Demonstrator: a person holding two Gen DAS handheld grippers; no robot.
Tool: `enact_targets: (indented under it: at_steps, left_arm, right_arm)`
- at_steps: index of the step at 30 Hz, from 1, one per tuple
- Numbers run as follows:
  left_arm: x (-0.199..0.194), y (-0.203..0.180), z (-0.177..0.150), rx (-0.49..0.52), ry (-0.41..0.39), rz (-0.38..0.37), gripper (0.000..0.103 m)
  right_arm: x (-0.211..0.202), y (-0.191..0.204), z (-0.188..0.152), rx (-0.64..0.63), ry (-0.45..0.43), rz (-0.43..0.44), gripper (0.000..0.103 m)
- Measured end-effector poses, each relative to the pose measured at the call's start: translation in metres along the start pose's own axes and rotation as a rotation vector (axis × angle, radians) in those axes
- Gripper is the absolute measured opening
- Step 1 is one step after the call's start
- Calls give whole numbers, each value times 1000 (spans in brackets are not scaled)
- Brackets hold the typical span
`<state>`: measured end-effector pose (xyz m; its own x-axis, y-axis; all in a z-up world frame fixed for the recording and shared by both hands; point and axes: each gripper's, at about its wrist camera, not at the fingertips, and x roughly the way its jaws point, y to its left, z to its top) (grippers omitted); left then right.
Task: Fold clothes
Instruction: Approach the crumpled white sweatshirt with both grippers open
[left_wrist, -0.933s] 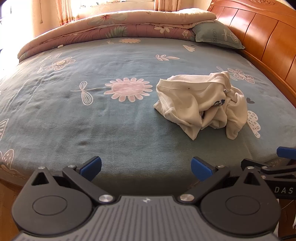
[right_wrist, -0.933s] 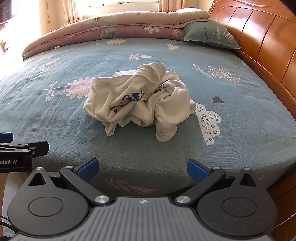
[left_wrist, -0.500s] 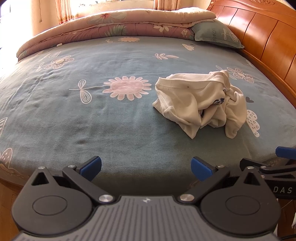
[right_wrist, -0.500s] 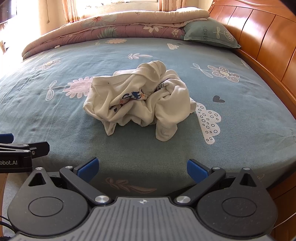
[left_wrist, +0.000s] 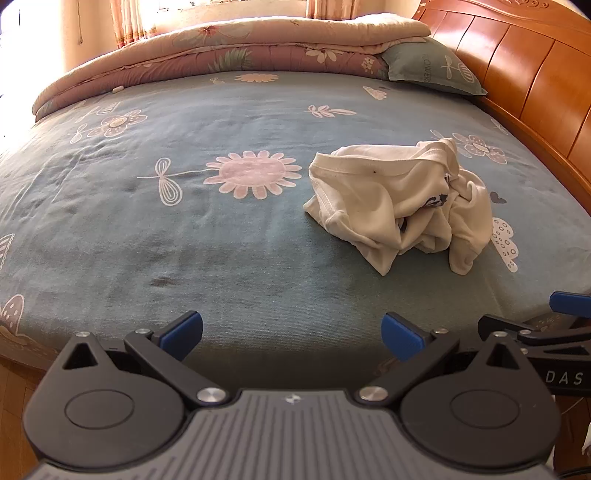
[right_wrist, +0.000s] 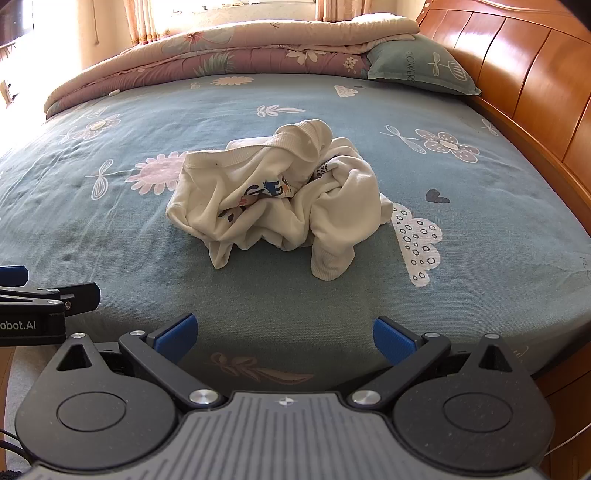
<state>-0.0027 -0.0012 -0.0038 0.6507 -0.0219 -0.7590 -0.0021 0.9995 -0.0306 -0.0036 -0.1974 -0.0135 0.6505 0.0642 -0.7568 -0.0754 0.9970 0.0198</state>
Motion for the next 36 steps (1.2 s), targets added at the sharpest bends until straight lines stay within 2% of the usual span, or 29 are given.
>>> enact_targets:
  at_steps: [36]
  left_arm:
    - [19,-6,15,23,14,-16,102]
  right_arm:
    - [13,-1,15,-17,10,-4,103]
